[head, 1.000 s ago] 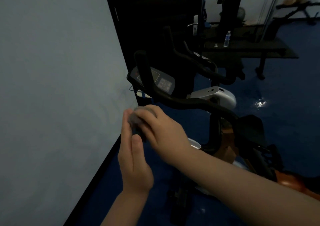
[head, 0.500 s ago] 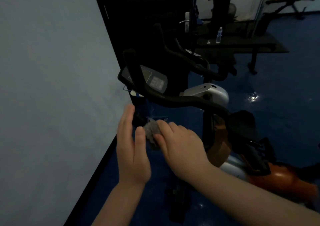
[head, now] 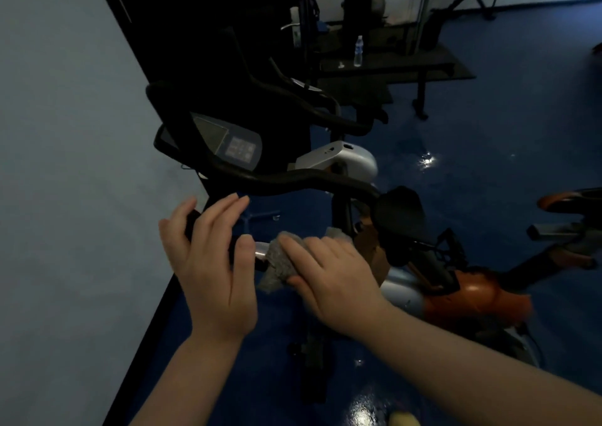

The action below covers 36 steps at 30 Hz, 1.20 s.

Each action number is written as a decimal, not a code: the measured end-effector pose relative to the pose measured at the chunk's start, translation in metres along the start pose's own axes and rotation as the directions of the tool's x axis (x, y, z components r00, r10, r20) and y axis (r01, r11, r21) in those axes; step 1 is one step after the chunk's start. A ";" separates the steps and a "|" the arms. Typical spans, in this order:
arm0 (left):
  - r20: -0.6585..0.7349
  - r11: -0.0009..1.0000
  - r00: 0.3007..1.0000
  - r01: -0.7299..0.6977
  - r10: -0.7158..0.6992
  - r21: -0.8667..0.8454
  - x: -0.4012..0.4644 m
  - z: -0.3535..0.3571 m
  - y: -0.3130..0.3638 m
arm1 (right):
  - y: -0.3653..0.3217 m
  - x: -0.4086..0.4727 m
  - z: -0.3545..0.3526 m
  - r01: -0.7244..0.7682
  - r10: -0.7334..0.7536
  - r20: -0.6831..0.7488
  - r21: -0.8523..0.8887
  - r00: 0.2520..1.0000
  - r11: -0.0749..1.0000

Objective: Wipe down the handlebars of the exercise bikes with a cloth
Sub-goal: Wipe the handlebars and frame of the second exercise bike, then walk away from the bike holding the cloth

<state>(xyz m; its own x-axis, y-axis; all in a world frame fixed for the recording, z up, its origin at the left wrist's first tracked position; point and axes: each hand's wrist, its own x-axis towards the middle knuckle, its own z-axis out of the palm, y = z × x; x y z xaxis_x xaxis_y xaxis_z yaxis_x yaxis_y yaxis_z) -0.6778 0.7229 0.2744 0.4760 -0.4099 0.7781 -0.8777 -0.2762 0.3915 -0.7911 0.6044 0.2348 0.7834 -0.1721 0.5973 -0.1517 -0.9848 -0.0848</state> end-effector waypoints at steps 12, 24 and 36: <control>0.319 0.992 0.942 0.120 -0.100 -0.044 -0.061 0.009 0.018 | -0.009 -0.029 0.006 -0.440 0.523 -0.040 0.488 0.851 0.754; 0.660 0.930 0.749 0.279 -0.054 -0.241 -0.133 0.038 0.070 | 0.019 -0.164 -0.022 -0.827 0.790 0.345 0.452 0.506 0.333; 0.958 0.933 0.285 0.338 0.027 -0.127 -0.205 0.175 0.203 | 0.117 -0.343 -0.109 -0.987 0.908 0.391 0.115 0.148 0.111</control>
<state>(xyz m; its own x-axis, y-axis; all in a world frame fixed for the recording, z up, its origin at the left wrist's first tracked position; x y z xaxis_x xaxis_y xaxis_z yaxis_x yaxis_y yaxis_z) -0.9444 0.5986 0.1082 0.1644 -0.9572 -0.2383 -0.6644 -0.2860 0.6905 -1.1434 0.5505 0.1073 0.2137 -0.9295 -0.3006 -0.7210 0.0575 -0.6905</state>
